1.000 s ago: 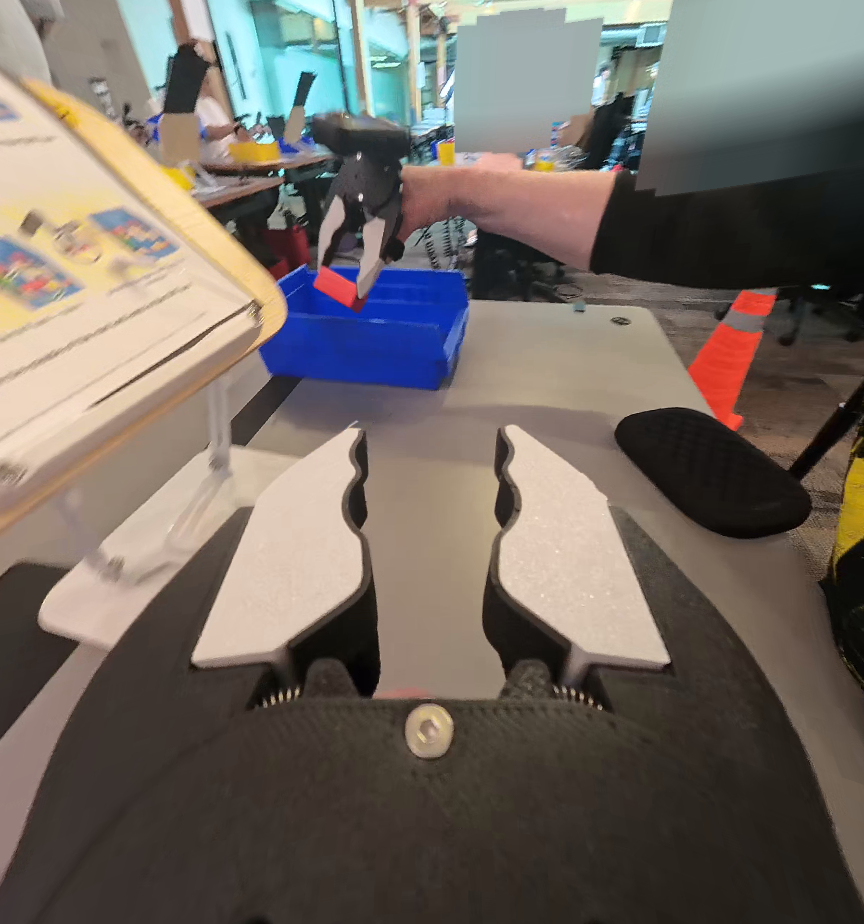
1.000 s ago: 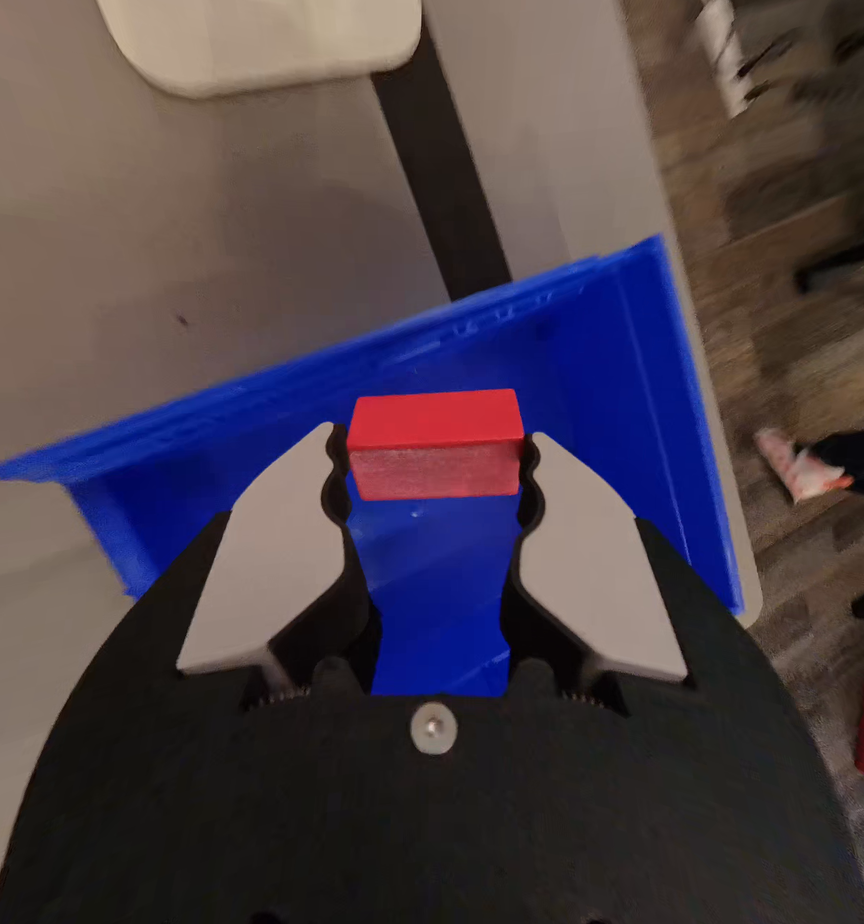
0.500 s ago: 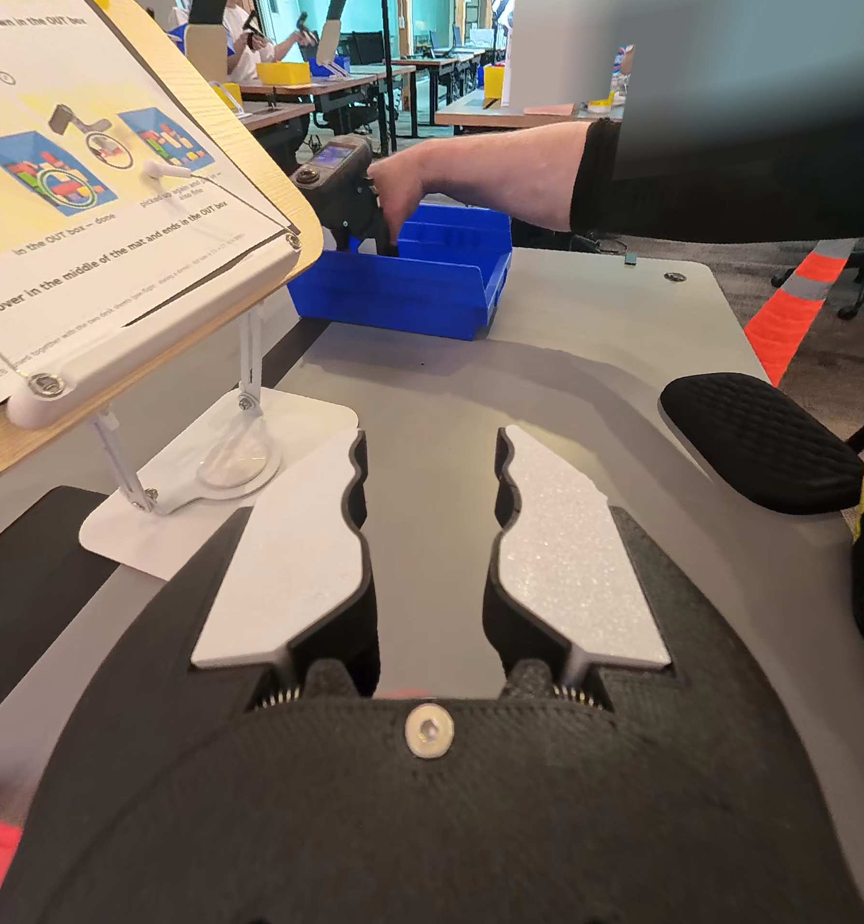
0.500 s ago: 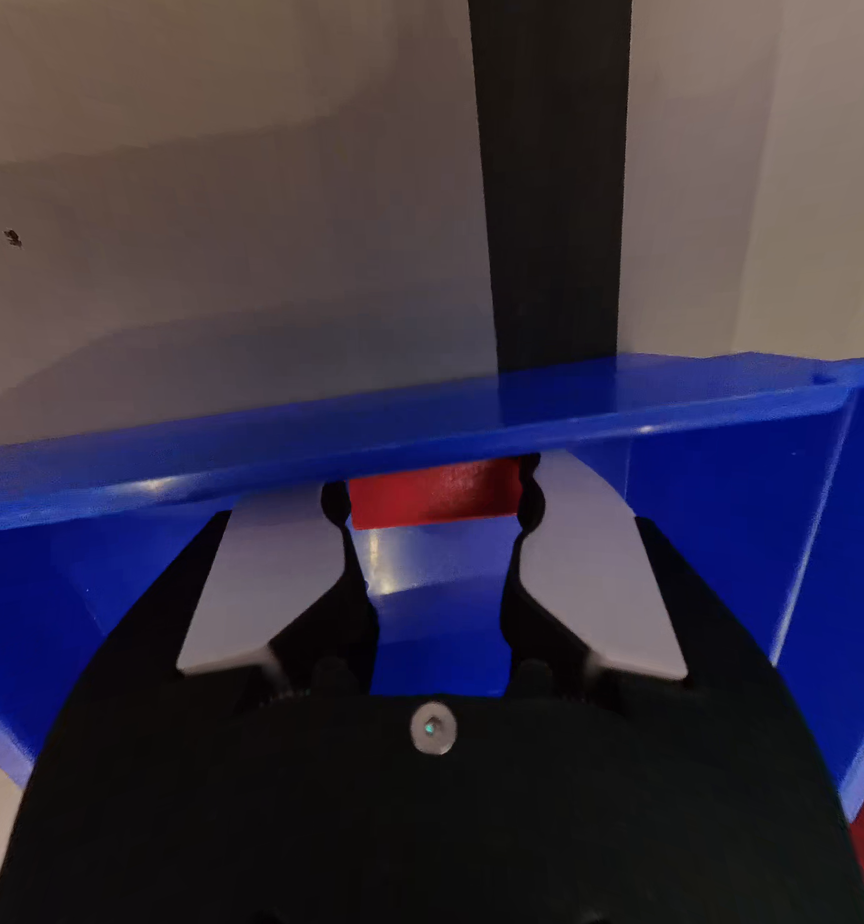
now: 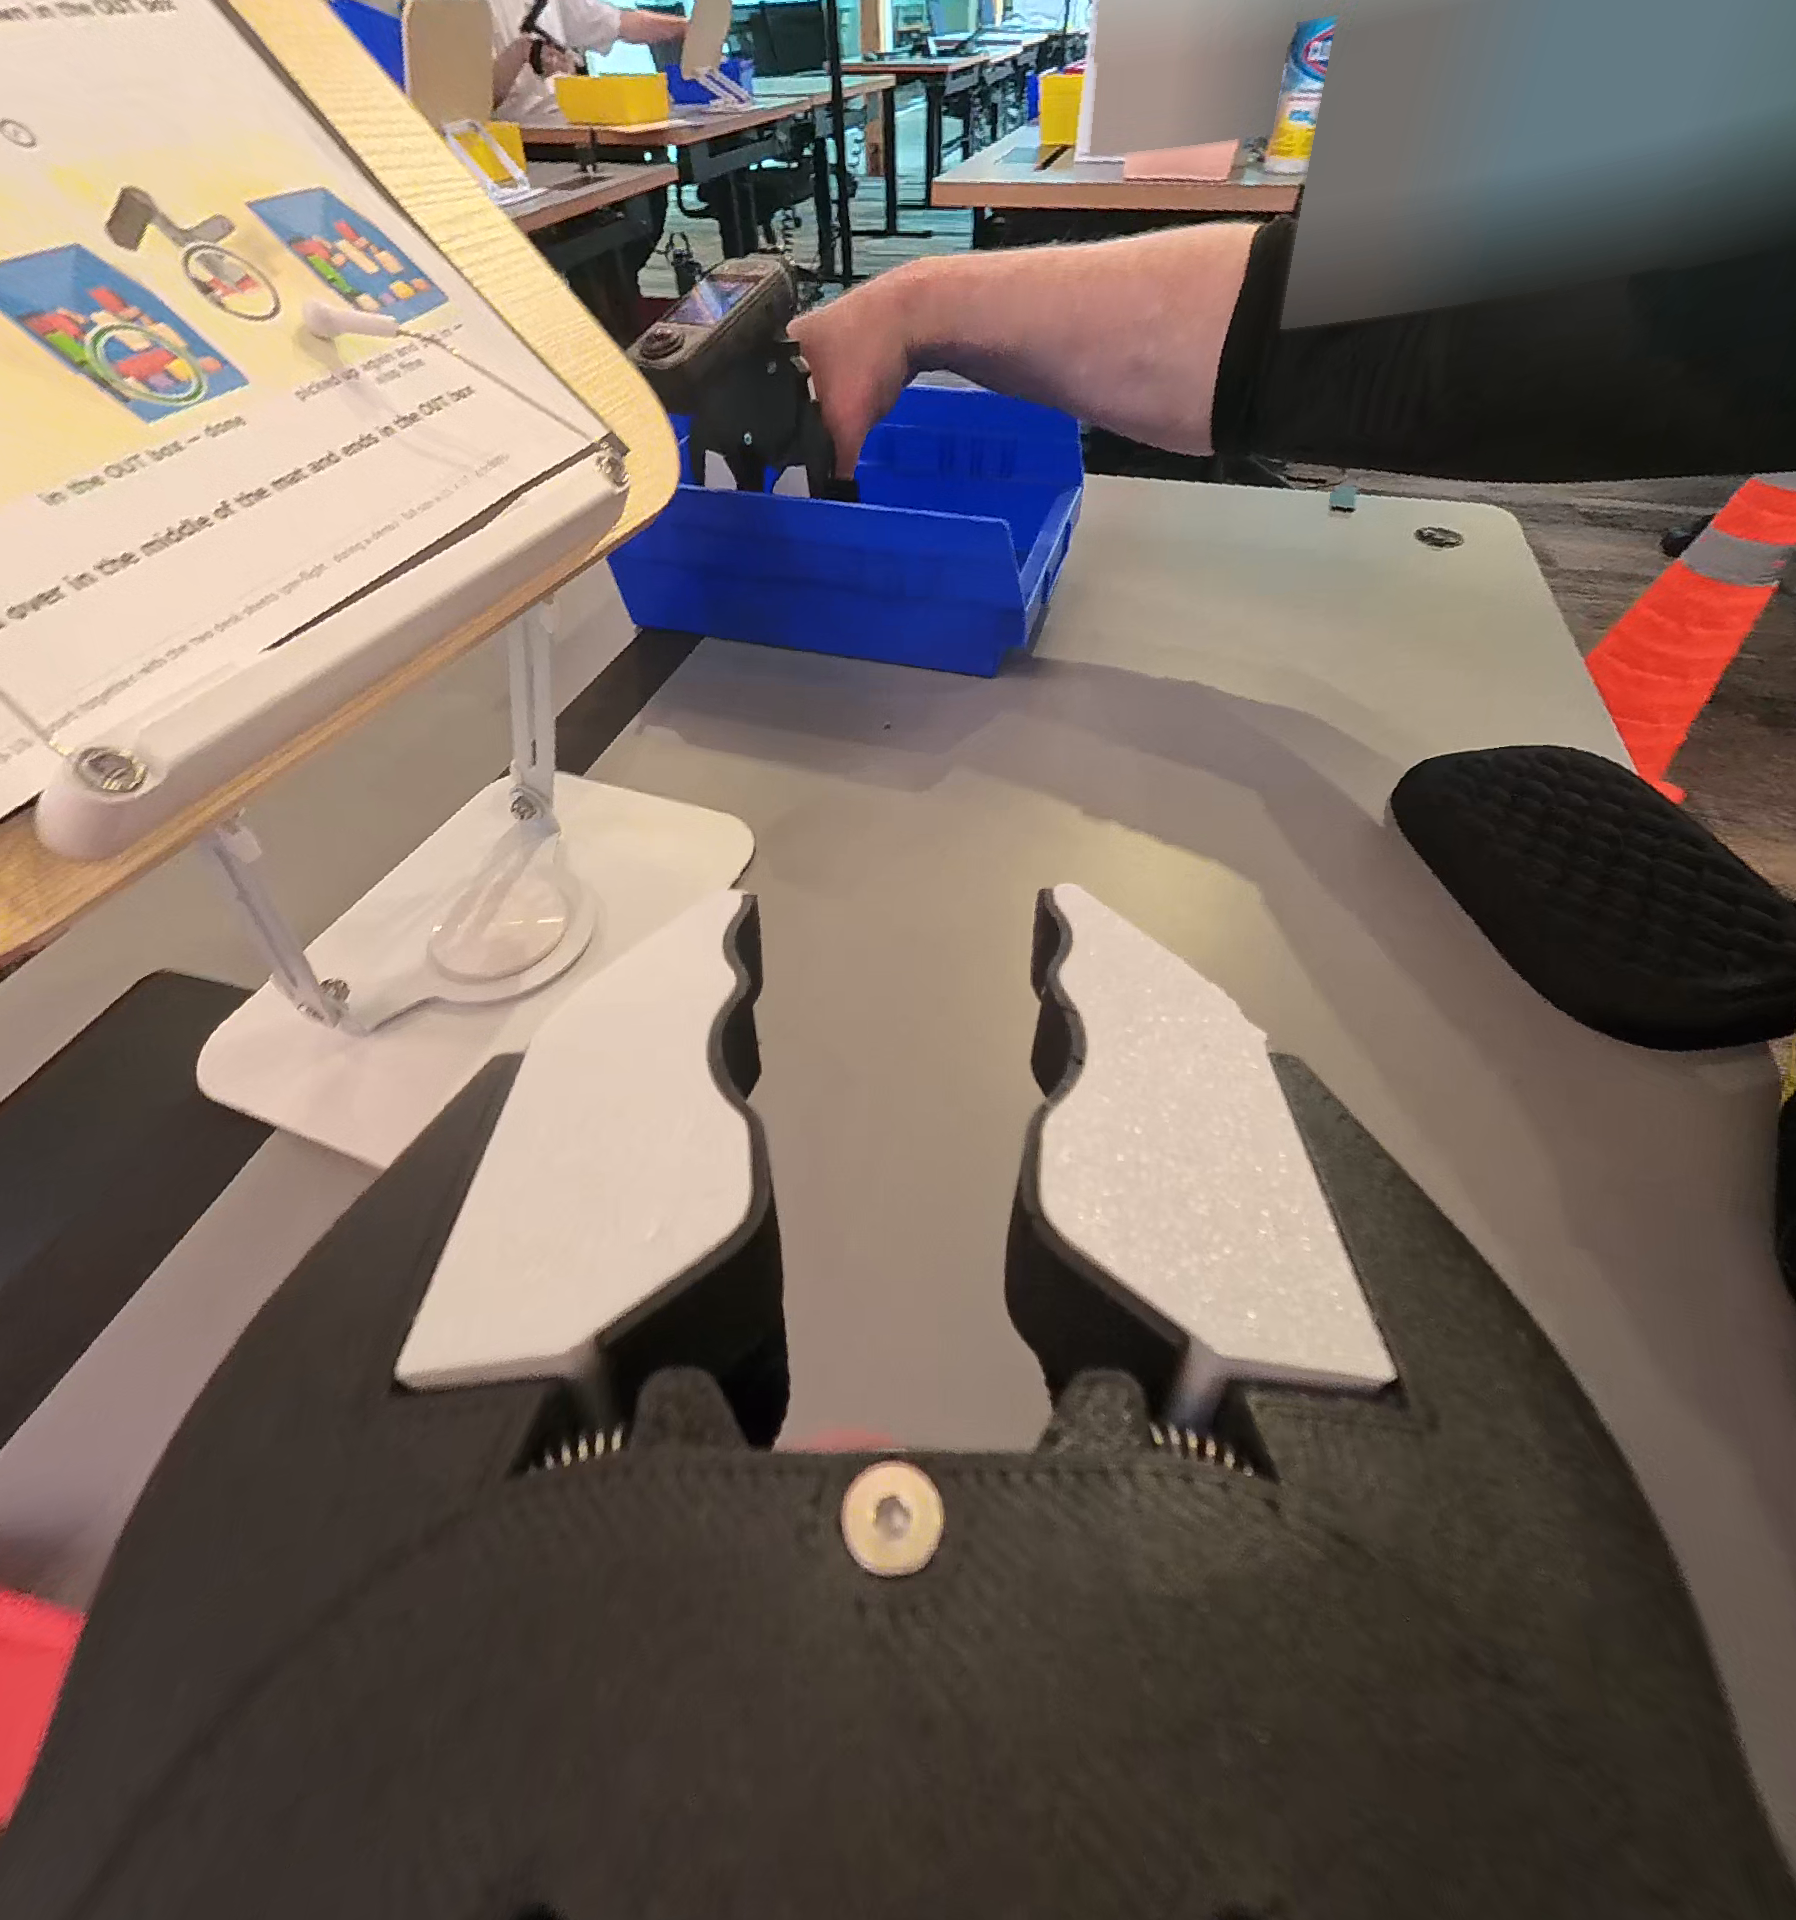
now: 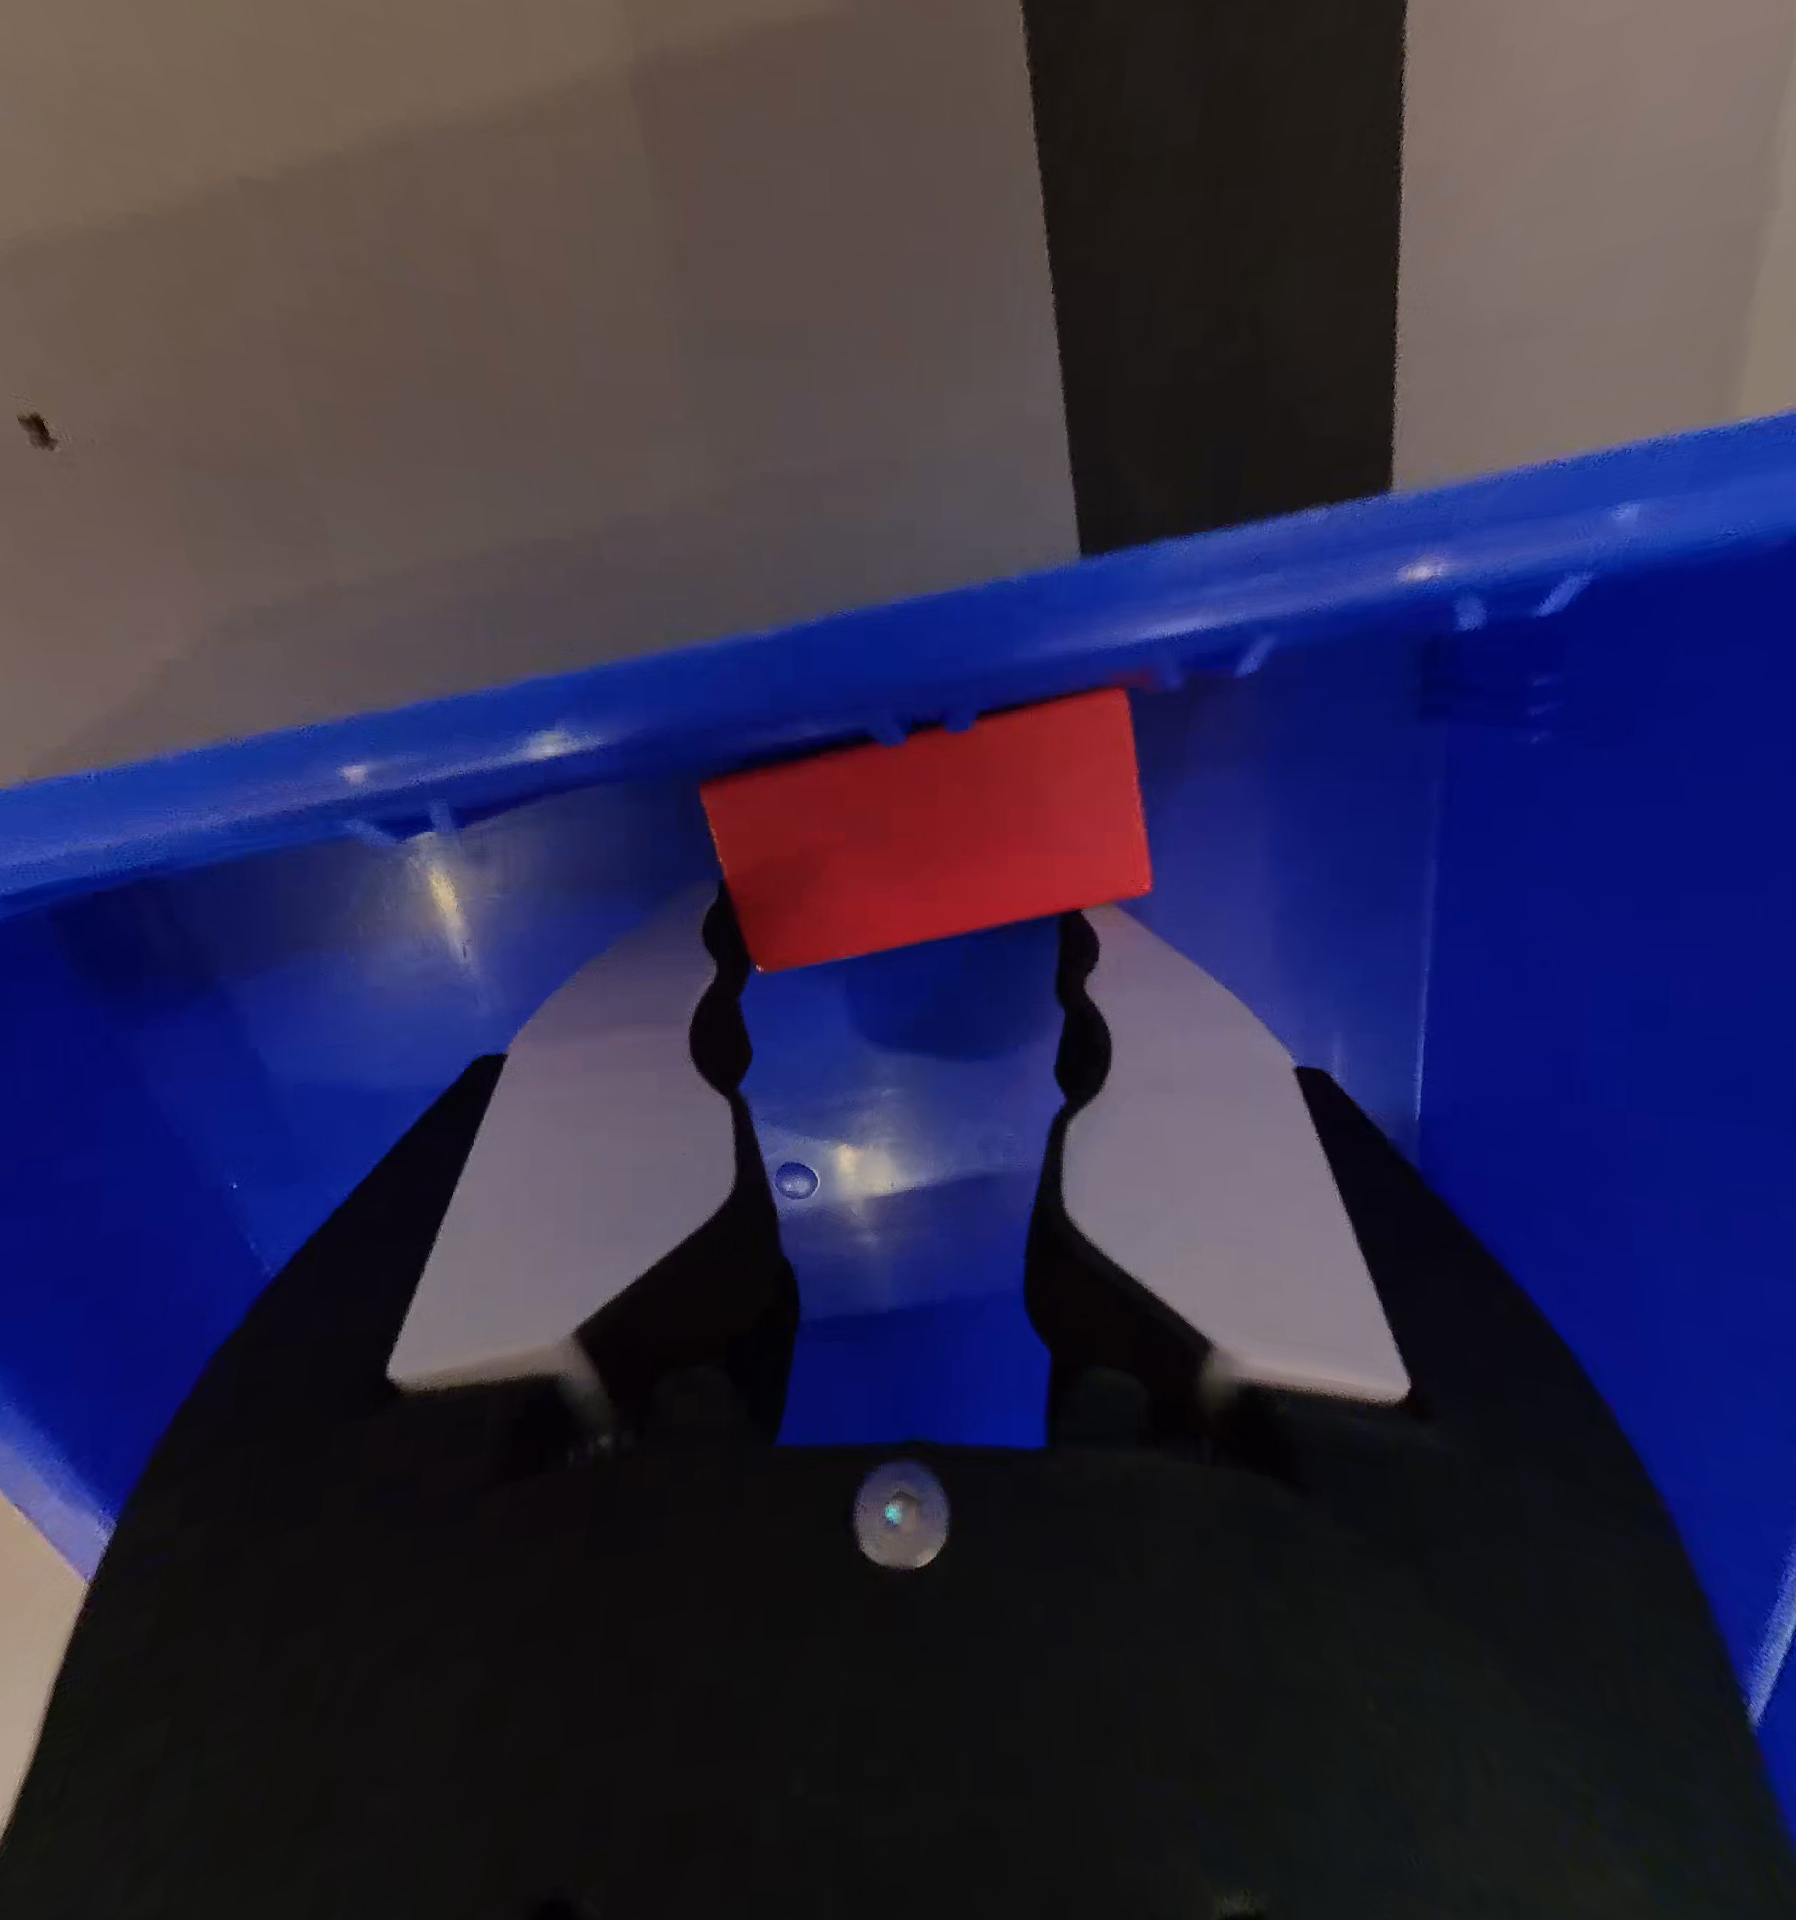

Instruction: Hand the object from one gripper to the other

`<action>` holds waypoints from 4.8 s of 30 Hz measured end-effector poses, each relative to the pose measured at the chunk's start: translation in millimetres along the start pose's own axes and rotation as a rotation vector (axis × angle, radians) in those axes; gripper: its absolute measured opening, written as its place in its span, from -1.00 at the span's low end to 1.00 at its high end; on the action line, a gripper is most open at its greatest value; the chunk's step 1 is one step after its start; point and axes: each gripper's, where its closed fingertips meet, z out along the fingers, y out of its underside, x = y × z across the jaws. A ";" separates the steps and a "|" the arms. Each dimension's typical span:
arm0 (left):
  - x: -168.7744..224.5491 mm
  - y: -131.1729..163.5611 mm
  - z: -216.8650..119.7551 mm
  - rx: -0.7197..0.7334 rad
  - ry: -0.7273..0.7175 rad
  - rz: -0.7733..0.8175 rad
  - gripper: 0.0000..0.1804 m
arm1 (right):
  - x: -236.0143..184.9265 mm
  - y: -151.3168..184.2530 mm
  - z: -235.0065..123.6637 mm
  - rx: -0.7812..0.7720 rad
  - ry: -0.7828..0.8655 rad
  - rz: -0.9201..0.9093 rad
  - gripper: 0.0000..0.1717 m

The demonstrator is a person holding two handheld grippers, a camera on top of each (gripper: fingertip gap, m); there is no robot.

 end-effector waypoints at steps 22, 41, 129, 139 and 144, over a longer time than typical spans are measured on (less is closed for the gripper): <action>-212.7 131.8 -148.2 -0.900 -0.330 0.293 -0.18 | -94.5 -48.7 -128.4 0.210 0.476 0.051 -0.08; -278.4 207.1 -153.0 -1.189 -0.056 0.169 -0.20 | -157.3 -96.9 -106.0 0.206 0.448 -0.077 -0.05; -55.7 -23.4 -41.7 -0.115 -0.162 0.238 -0.46 | 7.6 13.6 -4.9 -0.212 -0.025 -0.095 -0.19; -81.8 0.8 -78.3 -0.283 -0.286 0.266 -0.28 | 4.3 10.7 -40.9 -0.215 0.118 -0.081 0.02; -138.3 39.6 -134.0 -0.573 -0.375 0.311 -0.18 | -21.9 -0.3 -92.0 -0.146 0.314 -0.075 -0.03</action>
